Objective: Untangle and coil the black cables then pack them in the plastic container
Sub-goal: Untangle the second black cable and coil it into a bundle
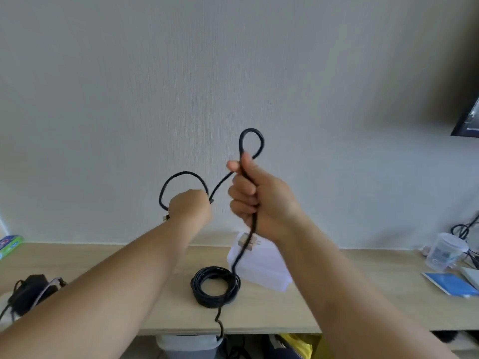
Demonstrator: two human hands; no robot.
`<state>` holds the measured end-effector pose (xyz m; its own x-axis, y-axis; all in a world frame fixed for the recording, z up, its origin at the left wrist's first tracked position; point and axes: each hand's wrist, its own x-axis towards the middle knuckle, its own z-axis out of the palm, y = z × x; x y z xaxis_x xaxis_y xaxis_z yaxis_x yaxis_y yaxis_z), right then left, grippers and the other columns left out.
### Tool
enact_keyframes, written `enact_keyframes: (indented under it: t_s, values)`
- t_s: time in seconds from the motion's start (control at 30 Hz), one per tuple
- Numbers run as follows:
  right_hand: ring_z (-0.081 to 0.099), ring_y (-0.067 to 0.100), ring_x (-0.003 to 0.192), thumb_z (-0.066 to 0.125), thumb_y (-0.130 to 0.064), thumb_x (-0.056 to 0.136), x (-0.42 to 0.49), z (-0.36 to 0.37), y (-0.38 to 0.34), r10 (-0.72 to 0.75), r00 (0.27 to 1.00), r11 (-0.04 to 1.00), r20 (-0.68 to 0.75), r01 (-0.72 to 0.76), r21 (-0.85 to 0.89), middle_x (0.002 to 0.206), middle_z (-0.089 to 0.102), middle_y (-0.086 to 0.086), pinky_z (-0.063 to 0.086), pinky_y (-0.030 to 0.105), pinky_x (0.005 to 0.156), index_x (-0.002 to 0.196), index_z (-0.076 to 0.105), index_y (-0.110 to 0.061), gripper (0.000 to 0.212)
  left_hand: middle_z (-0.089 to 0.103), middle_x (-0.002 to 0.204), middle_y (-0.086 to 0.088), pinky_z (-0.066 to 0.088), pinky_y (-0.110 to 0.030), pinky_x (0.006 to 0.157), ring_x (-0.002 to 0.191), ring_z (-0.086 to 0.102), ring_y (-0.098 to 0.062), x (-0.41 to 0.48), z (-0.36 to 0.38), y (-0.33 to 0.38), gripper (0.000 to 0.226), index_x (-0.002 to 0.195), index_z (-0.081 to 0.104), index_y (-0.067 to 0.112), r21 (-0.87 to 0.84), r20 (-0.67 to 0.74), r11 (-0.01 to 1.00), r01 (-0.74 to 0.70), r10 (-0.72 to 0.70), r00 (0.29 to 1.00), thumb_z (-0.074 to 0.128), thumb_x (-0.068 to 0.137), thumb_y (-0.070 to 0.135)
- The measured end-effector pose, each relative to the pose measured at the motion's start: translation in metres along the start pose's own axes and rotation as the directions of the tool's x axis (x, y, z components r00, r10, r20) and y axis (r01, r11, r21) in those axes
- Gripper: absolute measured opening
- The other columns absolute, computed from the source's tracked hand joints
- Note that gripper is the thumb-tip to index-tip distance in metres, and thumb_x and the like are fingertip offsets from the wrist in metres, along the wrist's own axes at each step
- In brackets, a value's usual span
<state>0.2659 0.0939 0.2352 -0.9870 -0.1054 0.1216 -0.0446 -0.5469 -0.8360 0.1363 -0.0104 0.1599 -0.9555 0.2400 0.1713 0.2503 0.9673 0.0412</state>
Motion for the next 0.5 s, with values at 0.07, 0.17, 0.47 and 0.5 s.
enact_keyframes:
  t_s: [0.07,0.17,0.47,0.5]
  values:
    - [0.025,0.002,0.032,0.045,-0.033,0.085,-0.008,-0.005,-0.029,-0.06,0.993,0.996,0.097,0.066,-0.064,0.038,0.031,-0.008,0.019,0.013,0.031,0.067,0.059,-0.014,0.03,0.047,0.062,0.0,0.028,-0.024,0.044,0.051,0.042,-0.014,0.003,-0.004,-0.018,0.01,0.082,0.051,0.012,0.06,-0.02,0.998,0.007,-0.006,1.0,0.048,0.092,0.011]
    - [0.028,0.005,0.037,0.053,-0.026,0.088,-0.003,-0.047,-0.065,-0.264,0.955,0.862,-0.136,0.17,-0.477,0.044,0.033,-0.008,0.022,0.016,0.036,0.074,0.055,-0.011,0.02,0.046,0.063,0.002,0.031,-0.024,0.049,0.055,0.044,-0.014,0.003,-0.02,-0.037,0.012,0.081,0.052,0.012,0.074,0.052,0.986,-0.146,0.143,0.988,0.054,0.09,0.02]
    - [0.051,0.019,0.064,0.046,-0.02,0.098,0.045,-0.188,-0.047,-0.585,0.679,0.35,-0.444,-0.283,-0.893,0.076,0.058,0.001,0.049,0.04,0.068,0.112,0.064,-0.013,0.024,0.056,0.055,0.001,0.027,-0.013,0.04,0.043,0.036,-0.007,-0.037,-0.108,-0.046,0.025,0.071,0.074,0.024,-0.925,0.185,0.336,-0.178,0.805,0.563,0.082,0.061,0.045]
    - [0.05,0.019,0.063,0.044,-0.02,0.099,0.045,-0.188,-0.036,-0.529,0.731,0.302,-0.431,-0.312,-0.901,0.076,0.058,0.002,0.05,0.039,0.067,0.108,0.065,-0.015,0.023,0.054,0.053,0.0,0.026,-0.012,0.038,0.041,0.035,-0.005,-0.038,-0.111,-0.047,0.03,0.069,0.074,0.024,-0.965,0.114,0.227,-0.132,0.814,0.569,0.084,0.055,0.048]
